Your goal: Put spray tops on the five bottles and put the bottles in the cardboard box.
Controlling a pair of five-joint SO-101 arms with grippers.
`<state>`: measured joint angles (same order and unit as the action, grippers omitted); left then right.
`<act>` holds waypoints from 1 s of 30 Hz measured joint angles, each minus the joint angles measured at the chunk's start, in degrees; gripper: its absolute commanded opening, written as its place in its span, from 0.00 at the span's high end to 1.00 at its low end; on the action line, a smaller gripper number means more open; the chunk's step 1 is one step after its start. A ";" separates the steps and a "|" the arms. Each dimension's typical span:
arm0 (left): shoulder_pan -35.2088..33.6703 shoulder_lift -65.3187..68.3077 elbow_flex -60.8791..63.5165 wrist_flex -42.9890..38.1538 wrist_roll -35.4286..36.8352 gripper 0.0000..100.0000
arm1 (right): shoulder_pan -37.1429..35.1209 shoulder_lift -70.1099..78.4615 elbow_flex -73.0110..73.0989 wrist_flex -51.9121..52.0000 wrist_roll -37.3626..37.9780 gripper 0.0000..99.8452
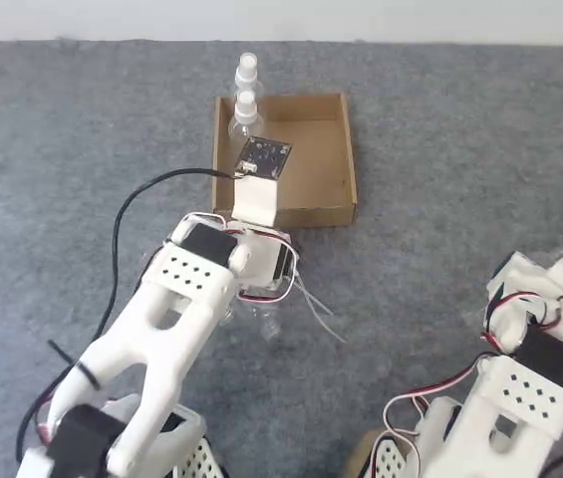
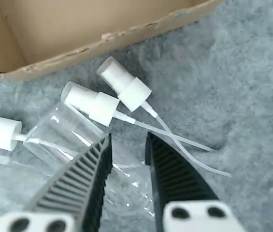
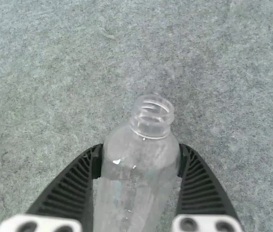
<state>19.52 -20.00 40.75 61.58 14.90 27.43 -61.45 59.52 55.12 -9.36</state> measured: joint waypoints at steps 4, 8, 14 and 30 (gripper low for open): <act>0.00 -0.44 0.00 0.00 0.00 0.75 | 0.00 0.00 0.00 0.00 0.00 0.93; -0.09 -0.62 2.73 -2.02 2.99 0.74 | 0.00 0.00 0.00 0.00 0.00 0.93; -0.09 -0.70 8.53 -11.78 4.13 0.76 | 0.00 0.00 0.00 0.00 0.00 0.93; -0.09 -0.70 9.41 -17.67 4.13 0.77 | 0.00 0.00 0.00 0.00 0.00 0.93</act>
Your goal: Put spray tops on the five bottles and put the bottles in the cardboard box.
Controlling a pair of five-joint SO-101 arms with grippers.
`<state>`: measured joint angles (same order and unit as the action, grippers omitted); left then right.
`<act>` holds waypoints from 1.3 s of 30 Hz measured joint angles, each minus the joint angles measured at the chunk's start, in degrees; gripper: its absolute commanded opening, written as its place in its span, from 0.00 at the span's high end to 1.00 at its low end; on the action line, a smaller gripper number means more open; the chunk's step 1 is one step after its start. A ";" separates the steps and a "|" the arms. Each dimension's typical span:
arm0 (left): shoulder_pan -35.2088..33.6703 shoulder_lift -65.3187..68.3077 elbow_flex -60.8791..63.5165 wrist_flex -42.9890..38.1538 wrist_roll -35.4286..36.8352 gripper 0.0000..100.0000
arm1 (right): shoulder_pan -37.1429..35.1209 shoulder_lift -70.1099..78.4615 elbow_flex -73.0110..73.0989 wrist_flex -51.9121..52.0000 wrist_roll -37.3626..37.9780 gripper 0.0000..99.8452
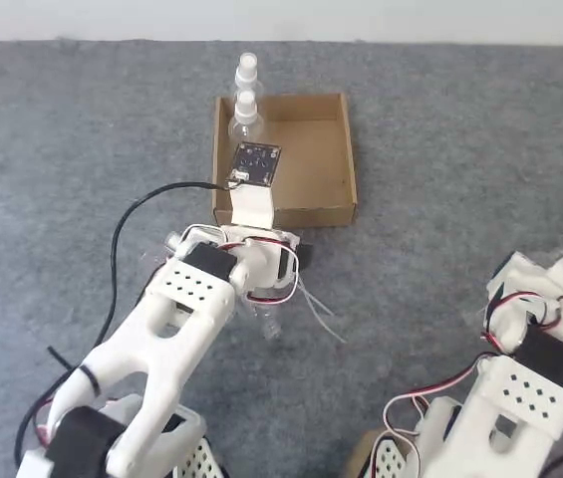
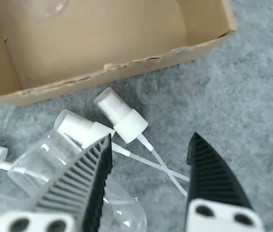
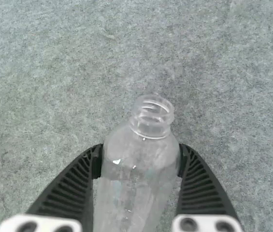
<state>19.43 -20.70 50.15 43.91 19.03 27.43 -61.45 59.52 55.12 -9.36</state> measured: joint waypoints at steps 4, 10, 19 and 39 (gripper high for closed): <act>0.00 4.04 -0.35 0.00 0.00 0.77 | 0.00 0.00 0.00 0.00 0.00 0.93; 0.00 16.26 -7.47 1.67 0.18 0.77 | 0.00 0.00 0.00 0.00 0.00 0.93; 0.26 27.43 -18.37 8.09 2.73 0.83 | 0.00 0.00 0.00 0.00 0.00 0.93; 2.29 28.22 -21.19 15.74 -2.64 0.98 | 0.00 0.00 0.00 0.00 0.00 0.93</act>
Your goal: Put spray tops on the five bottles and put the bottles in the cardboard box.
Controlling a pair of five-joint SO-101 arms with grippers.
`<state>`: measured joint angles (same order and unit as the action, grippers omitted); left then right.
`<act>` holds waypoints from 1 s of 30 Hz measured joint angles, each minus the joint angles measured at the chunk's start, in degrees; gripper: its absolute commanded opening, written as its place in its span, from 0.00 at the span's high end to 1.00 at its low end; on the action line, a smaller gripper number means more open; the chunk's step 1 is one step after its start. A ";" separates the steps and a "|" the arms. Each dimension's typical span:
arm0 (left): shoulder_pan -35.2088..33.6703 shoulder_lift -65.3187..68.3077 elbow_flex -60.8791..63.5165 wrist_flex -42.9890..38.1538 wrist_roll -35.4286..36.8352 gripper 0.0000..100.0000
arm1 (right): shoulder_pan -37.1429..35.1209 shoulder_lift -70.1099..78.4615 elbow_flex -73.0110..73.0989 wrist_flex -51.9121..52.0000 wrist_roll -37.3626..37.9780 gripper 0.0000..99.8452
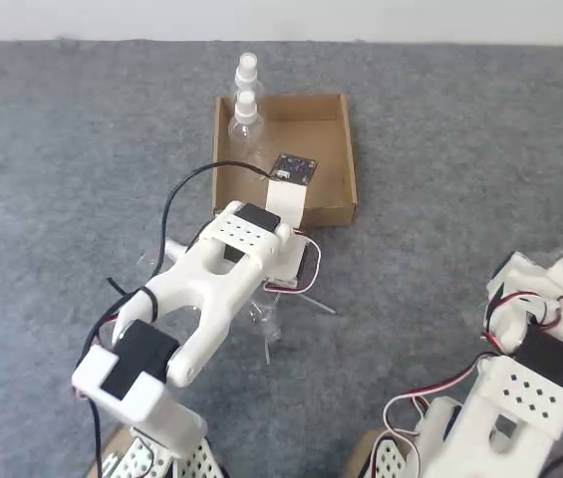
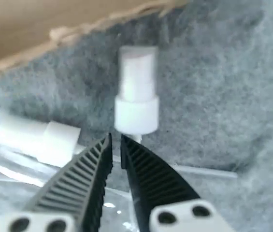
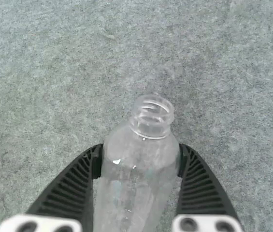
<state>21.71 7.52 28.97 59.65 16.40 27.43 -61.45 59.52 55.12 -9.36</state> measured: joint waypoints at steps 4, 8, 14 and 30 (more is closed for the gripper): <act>0.00 -5.54 3.52 0.35 -1.58 0.98 | 0.00 0.00 0.00 0.00 0.00 0.93; 0.00 -13.71 9.49 0.26 -2.73 0.96 | 0.00 0.00 0.00 0.00 0.00 0.93; 0.18 -22.51 16.70 -5.63 -3.43 0.80 | 0.00 0.00 0.00 0.00 0.00 0.93; 0.18 -16.53 16.79 -15.21 1.14 0.78 | 0.00 0.00 0.00 0.00 0.00 0.93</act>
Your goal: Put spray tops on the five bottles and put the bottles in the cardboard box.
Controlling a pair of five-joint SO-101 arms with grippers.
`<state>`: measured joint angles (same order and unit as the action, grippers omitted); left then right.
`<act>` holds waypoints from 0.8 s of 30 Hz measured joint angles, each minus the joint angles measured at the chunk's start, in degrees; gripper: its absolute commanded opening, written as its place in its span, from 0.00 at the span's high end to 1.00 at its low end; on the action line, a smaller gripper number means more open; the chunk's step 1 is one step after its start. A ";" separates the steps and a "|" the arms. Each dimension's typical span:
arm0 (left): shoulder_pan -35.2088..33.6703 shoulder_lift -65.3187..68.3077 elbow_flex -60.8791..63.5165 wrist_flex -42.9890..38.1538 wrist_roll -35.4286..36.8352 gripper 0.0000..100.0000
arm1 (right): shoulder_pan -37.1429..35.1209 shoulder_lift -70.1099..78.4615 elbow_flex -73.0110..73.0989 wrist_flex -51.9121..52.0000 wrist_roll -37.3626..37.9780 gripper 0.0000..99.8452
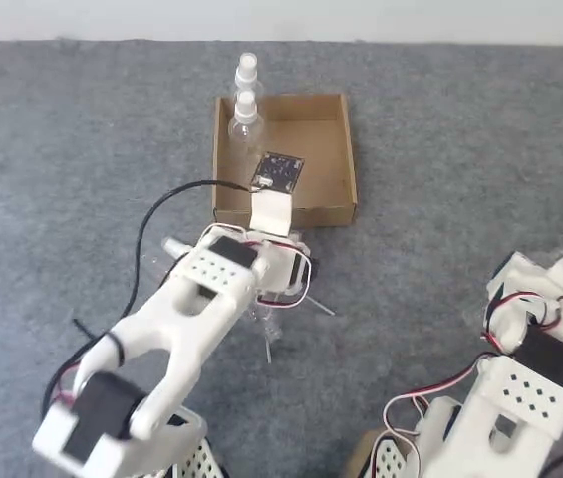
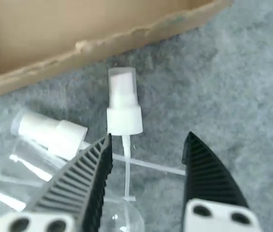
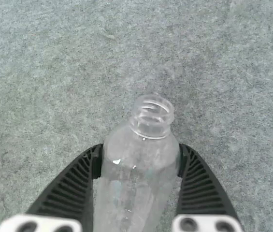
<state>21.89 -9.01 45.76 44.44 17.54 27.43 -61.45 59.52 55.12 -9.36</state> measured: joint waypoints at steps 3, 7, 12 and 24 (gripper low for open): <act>0.00 5.54 -4.22 1.14 0.00 0.78 | 0.00 0.00 0.00 0.00 0.00 0.93; 0.00 11.69 -9.23 2.90 0.00 0.78 | 0.00 0.00 0.00 0.00 0.00 0.93; 0.00 16.18 -14.24 5.98 0.26 0.78 | 0.00 0.00 0.00 0.00 0.00 0.93; 0.00 22.15 -20.84 10.20 0.26 0.89 | 0.00 0.00 0.00 0.00 0.00 0.93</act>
<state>21.89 13.14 24.92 54.64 17.80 27.43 -61.45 59.52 55.12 -9.36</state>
